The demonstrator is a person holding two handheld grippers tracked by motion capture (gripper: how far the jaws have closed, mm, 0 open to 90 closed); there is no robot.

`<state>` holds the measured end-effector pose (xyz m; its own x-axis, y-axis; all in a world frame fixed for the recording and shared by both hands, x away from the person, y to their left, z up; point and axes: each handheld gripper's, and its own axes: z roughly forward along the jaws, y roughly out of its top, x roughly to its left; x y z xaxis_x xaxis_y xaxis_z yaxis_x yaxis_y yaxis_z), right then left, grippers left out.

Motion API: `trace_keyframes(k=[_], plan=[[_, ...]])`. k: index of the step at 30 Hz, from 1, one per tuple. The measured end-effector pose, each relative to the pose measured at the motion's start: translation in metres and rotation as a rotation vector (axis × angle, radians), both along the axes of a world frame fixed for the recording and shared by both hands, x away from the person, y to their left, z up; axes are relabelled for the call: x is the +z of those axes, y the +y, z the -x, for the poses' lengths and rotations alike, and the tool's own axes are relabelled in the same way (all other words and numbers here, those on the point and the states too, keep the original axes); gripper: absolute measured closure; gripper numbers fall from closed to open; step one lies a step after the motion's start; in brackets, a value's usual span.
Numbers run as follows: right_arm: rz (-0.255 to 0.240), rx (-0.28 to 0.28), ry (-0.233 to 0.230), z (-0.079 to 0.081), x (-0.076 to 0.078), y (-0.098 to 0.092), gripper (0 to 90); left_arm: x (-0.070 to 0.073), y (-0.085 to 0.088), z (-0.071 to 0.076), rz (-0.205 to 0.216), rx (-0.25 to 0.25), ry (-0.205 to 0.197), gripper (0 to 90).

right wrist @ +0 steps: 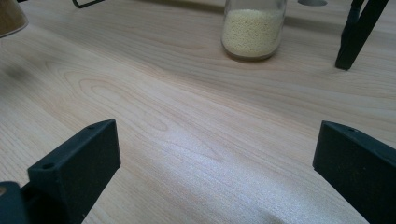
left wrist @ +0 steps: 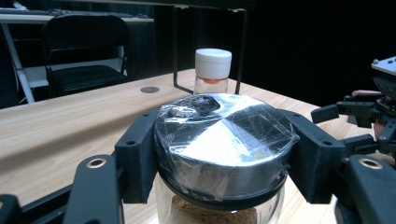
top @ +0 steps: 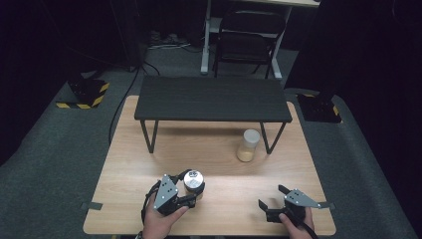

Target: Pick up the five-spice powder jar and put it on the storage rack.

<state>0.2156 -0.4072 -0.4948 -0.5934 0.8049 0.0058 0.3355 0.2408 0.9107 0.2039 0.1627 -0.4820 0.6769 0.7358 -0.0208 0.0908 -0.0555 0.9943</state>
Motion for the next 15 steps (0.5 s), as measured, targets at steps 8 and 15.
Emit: trace_keyframes(k=[8, 15], plan=[[0.004, 0.001, -0.001, 0.001, 0.000, 0.000, 0.3, 0.020, -0.008, -0.005, 0.005, 0.028, 0.004, 34.9], [-0.015, 0.005, 0.002, 0.000, -0.001, -0.003, 0.3, 0.040, -0.013, -0.013, 0.007, 0.060, 0.006, 34.9]])
